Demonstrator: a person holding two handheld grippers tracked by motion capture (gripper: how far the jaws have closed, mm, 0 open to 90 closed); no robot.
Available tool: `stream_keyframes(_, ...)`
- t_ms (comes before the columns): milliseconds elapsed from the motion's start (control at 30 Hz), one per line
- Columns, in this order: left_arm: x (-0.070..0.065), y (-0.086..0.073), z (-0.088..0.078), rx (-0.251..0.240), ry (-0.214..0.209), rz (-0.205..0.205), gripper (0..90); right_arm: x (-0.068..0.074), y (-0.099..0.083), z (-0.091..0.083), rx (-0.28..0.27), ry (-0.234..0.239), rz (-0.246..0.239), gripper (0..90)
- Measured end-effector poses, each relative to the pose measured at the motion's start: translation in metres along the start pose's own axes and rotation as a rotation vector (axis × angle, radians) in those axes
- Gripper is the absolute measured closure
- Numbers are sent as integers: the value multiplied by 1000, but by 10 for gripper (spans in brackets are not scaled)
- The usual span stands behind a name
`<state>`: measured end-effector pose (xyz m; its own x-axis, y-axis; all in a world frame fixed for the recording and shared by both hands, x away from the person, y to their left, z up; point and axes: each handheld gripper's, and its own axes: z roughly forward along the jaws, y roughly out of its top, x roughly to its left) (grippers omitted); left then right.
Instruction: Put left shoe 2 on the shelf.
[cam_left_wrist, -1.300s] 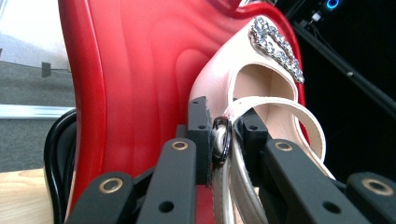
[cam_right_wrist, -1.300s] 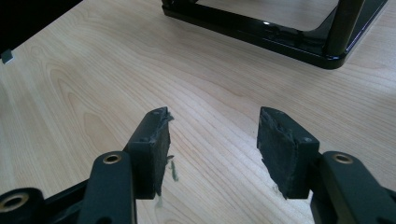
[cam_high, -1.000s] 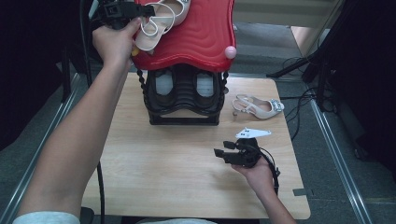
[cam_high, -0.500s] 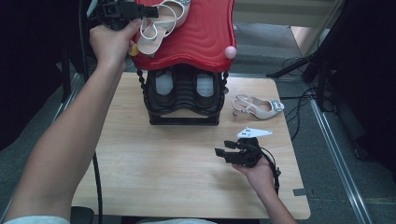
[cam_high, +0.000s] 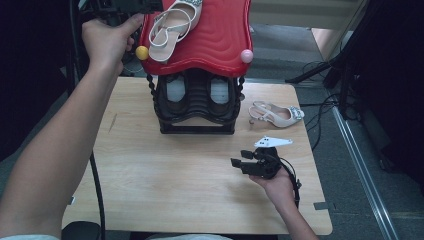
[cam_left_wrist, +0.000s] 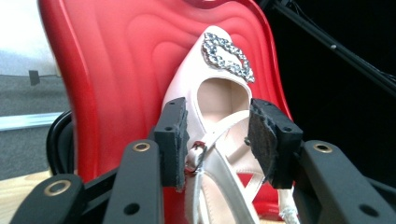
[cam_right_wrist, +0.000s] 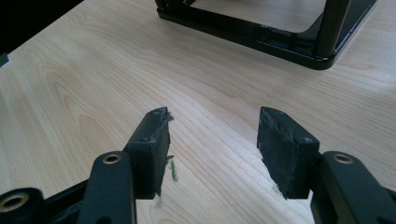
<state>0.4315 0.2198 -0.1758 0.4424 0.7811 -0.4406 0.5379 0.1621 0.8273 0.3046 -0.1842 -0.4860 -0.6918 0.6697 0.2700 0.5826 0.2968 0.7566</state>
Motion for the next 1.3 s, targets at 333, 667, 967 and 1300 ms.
stream_keyframes(333,22,-3,-18,-17,43,9,531,-3,0,-1,-5,-9,4,451)
stream_keyframes(667,46,-18,-27,-14,76,36,501,-3,0,-2,-4,-14,0,448)
stream_keyframes(967,68,-38,-27,9,77,24,466,-3,0,-3,-9,-18,2,445)
stream_keyframes(1300,92,-65,-30,12,81,-1,459,-4,0,-4,-11,-21,5,445)
